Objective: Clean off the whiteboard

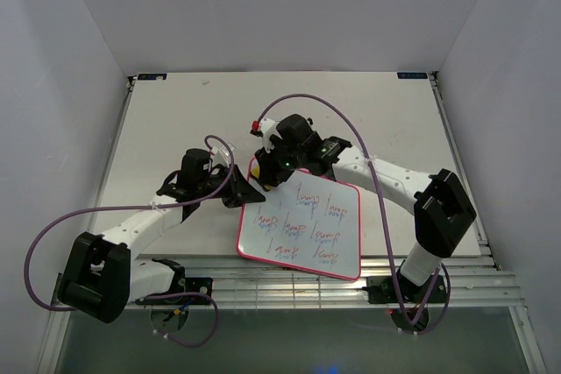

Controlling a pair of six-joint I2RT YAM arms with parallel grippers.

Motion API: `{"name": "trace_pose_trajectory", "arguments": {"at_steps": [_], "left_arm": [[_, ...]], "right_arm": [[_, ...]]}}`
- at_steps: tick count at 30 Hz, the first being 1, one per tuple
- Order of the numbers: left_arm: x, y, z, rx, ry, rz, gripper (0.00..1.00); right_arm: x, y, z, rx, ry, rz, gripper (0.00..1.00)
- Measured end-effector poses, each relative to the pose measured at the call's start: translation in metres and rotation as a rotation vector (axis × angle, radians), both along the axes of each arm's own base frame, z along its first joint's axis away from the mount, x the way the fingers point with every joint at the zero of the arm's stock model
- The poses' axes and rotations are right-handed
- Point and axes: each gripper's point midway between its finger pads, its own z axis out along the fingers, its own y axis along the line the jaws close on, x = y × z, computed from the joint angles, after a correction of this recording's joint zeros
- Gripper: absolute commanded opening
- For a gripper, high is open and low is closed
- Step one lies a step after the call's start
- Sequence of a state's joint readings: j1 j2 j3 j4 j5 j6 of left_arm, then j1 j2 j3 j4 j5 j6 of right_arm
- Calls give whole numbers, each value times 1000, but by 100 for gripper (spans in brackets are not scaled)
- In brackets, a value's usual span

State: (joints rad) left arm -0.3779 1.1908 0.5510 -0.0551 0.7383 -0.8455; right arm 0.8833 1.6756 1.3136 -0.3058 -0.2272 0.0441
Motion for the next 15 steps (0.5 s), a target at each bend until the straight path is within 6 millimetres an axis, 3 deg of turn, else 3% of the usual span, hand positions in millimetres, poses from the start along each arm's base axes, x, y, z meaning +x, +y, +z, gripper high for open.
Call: {"name": "trace_pose_trajectory", "arguments": {"at_steps": [10, 15], "left_arm": [[0, 0, -1, 4, 3, 5, 0], [0, 0, 0, 5, 1, 6, 0]], "right_arm": [[34, -28, -14, 34, 44, -115, 16], [35, -31, -14, 34, 47, -127, 16]]}}
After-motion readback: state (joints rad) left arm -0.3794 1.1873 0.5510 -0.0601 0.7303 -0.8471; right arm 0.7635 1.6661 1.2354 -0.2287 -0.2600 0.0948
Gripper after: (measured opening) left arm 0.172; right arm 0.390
